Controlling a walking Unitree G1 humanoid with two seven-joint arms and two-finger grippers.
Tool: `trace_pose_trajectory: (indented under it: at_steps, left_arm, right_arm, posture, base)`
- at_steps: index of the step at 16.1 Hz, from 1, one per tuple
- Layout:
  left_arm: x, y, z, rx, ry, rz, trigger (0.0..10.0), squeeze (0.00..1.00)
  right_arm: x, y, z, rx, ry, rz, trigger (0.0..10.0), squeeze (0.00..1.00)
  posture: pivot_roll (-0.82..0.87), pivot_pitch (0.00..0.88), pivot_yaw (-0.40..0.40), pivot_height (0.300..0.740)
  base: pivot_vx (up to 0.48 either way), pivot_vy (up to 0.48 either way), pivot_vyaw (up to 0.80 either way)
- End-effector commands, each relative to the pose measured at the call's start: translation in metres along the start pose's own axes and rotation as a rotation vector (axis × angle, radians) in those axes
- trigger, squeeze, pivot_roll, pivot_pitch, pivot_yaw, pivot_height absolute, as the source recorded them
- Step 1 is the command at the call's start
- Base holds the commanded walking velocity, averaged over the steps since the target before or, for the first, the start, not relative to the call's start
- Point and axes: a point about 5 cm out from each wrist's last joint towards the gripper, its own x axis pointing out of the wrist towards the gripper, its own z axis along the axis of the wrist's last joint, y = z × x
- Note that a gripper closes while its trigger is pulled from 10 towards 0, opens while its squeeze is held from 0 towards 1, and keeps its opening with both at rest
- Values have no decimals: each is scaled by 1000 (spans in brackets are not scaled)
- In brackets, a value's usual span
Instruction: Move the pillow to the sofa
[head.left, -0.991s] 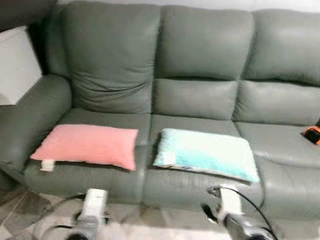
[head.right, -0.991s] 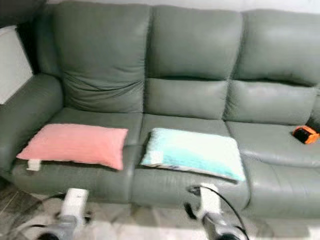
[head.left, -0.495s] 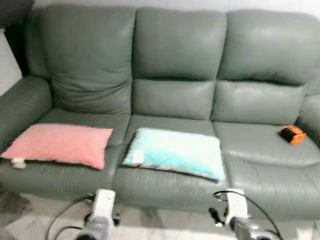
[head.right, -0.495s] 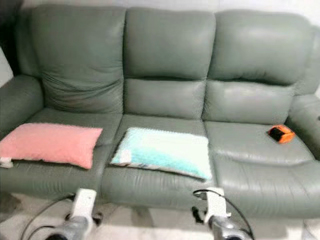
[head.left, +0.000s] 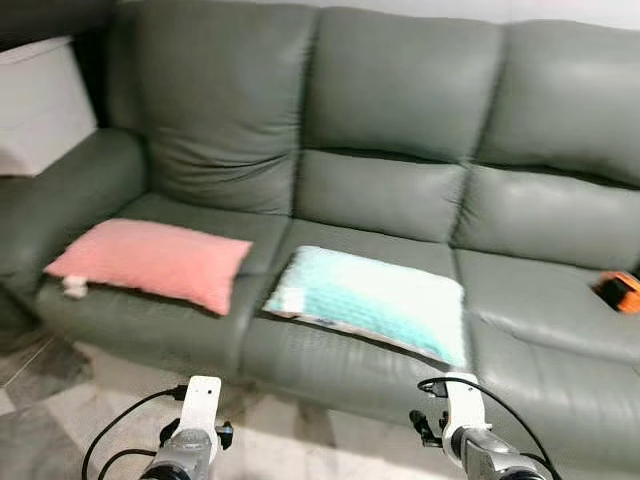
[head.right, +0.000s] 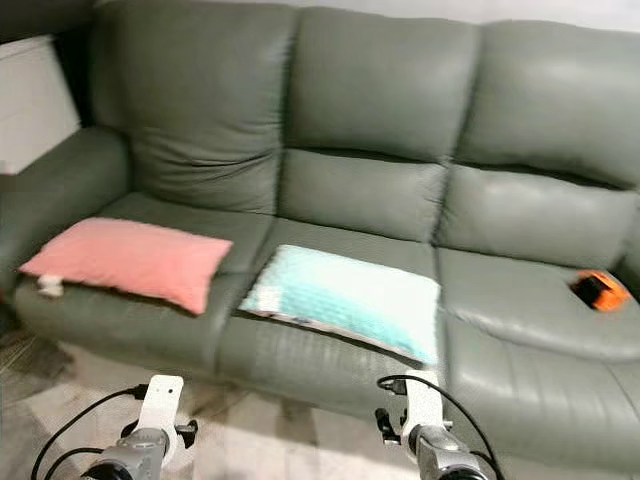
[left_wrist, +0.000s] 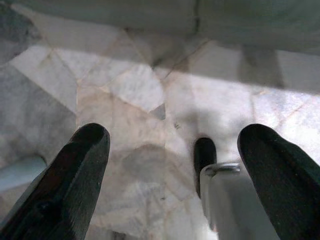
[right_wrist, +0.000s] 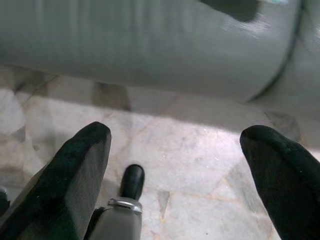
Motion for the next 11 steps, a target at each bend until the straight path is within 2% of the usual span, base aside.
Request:
trace_pose_trajectory:
  at_steps: [1, 6, 11]
  left_arm:
    - [0, 4, -1, 8, 9, 17, 10000, 0]
    - [0, 5, -1, 25, 7, 15, 10000, 0]
    - [0, 5, -1, 36, -1, 11, 10000, 0]
  right_arm:
    - [0, 2, 1, -11, 2, 10, 10000, 0]
    - [1, 3, 1, -20, 2, 11, 10000, 0]
    - [0, 3, -1, -35, 6, 12, 10000, 0]
  posture:
    - [-109, 0, -46, 740]
    - [-109, 0, -43, 740]
    - [-108, 0, -41, 740]
  base:
    - [0, 472, 0]
    - [0, 472, 0]
    - [0, 0, 0]
